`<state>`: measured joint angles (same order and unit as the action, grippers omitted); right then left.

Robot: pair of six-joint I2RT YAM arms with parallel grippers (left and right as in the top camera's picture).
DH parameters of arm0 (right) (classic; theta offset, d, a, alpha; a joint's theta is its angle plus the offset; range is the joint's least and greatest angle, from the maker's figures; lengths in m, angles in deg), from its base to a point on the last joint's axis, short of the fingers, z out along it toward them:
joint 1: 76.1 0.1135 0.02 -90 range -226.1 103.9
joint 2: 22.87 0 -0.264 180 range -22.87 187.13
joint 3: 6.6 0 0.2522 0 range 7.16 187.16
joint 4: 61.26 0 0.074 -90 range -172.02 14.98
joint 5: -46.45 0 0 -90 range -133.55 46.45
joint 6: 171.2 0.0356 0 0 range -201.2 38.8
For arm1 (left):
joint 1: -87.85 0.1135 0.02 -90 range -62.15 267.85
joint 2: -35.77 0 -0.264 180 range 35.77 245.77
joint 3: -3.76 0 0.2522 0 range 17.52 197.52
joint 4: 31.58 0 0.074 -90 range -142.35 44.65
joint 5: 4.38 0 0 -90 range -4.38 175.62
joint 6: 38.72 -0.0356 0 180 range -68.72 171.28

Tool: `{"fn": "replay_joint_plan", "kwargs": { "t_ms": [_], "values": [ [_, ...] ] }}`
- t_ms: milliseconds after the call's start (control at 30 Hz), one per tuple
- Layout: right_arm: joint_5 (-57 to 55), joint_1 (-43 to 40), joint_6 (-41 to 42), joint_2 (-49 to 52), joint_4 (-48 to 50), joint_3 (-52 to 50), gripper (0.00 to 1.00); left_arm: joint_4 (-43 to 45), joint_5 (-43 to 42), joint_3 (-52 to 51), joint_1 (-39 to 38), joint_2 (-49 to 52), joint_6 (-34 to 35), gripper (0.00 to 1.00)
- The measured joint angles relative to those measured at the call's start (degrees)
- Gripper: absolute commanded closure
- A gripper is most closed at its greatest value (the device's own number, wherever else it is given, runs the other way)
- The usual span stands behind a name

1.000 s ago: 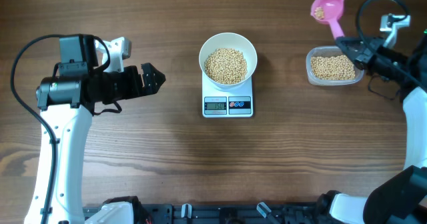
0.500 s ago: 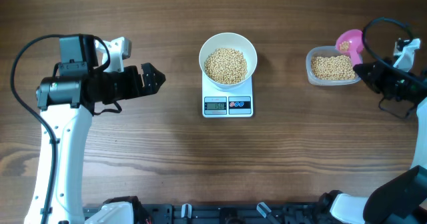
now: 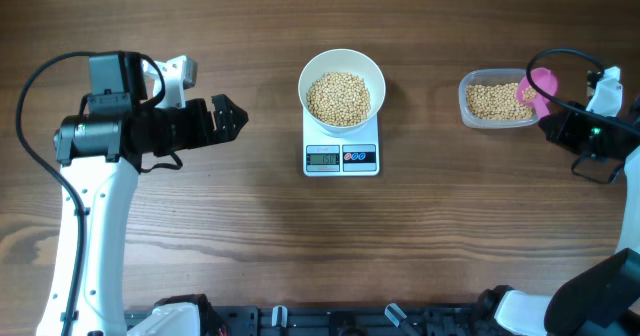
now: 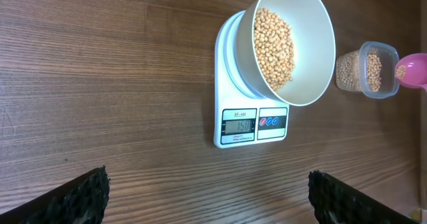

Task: Scoop item into bowl and weigh 150g on scale
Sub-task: 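Carry the pink scoop with the right gripper back over the soybean tub, then lower the scoop into the tub with the right gripper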

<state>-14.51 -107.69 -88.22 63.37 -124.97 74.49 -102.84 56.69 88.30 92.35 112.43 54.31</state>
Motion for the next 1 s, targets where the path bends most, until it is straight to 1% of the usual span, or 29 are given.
{"fn": "replay_joint_plan", "kwargs": {
  "t_ms": [867, 1000],
  "values": [
    [1.5, 0.8, -0.6, 0.0, -0.6, 0.0, 0.96, 0.0, -0.1, 0.0, 0.0, 0.0, 0.0, 0.00],
    [3.3, 0.8, -0.5, 0.0, -0.4, 0.0, 0.95, 2.2, -0.1, 0.0, 0.0, 0.0, 0.0, 0.00]
  ]
}}
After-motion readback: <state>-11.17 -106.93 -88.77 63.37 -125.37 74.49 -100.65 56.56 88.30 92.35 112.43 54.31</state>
